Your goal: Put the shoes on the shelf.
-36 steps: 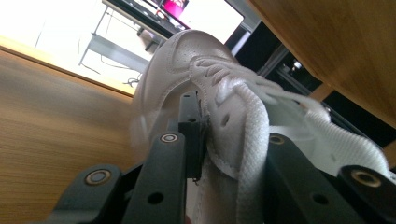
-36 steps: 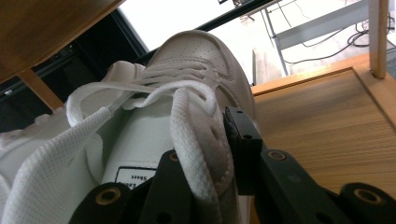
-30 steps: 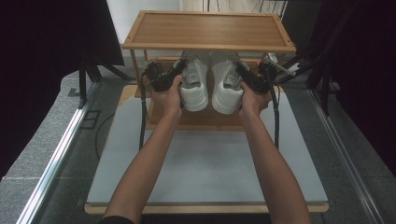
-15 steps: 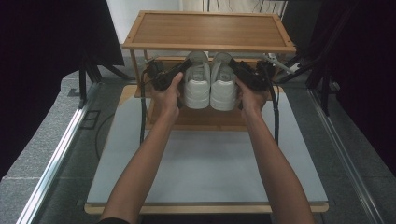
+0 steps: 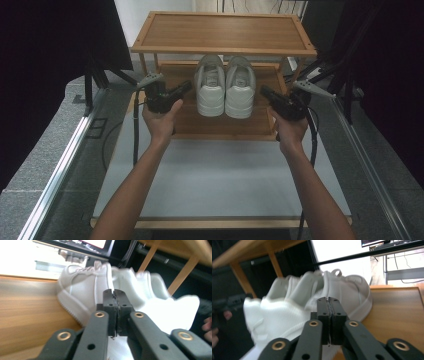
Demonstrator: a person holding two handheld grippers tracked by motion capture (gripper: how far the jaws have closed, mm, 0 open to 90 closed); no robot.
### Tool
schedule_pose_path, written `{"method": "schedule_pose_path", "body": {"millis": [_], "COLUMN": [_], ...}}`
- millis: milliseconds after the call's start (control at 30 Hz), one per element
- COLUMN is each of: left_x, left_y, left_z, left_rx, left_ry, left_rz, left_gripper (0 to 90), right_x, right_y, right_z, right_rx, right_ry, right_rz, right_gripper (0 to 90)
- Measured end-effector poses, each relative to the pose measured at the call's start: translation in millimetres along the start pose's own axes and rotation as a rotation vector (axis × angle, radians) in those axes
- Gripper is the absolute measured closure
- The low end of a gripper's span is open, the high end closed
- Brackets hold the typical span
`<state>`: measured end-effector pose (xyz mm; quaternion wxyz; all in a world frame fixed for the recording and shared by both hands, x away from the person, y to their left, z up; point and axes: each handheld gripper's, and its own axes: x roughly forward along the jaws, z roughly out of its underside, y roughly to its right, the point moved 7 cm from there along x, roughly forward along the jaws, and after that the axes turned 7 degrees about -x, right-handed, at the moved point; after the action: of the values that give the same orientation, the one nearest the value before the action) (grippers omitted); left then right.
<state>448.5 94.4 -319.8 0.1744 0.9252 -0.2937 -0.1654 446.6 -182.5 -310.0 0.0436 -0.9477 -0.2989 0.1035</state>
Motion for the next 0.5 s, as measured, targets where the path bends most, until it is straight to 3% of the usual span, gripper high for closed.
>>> {"method": "schedule_pose_path", "body": {"millis": [33,133,233,267,333,367,500], "left_x": [0.0,-9.3,-13.6,-13.4,-12.3,-10.1,3.3], "left_y": [0.0,3.7,11.0,19.5,23.7,27.1,34.6], "left_z": [0.0,12.2,23.7,29.7,32.0,33.8,39.6], "left_rx": [0.000,0.058,0.076,0.095,0.112,0.132,0.153], "left_ry": [0.000,-0.039,-0.066,-0.082,-0.090,-0.098,-0.121], "left_rz": [0.000,-0.013,0.009,0.030,0.032,0.024,-0.009], "left_gripper": [89.6,89.7,89.8,89.9,89.9,89.8,89.6], "right_x": [0.0,-8.5,-12.9,-12.2,-10.8,-5.4,1.5], "right_y": [0.0,-9.0,-20.6,-29.6,-34.0,-40.6,-44.0], "right_z": [0.0,11.8,23.8,28.8,30.5,32.9,32.8], "right_rx": [0.000,-0.070,-0.118,-0.148,-0.167,-0.215,-0.229], "right_ry": [0.000,-0.044,-0.079,-0.093,-0.102,-0.116,-0.116], "right_rz": [0.000,-0.013,-0.042,-0.069,-0.075,-0.065,-0.046], "right_gripper": [89.8,89.9,90.0,90.0,90.0,89.8,89.4]}}
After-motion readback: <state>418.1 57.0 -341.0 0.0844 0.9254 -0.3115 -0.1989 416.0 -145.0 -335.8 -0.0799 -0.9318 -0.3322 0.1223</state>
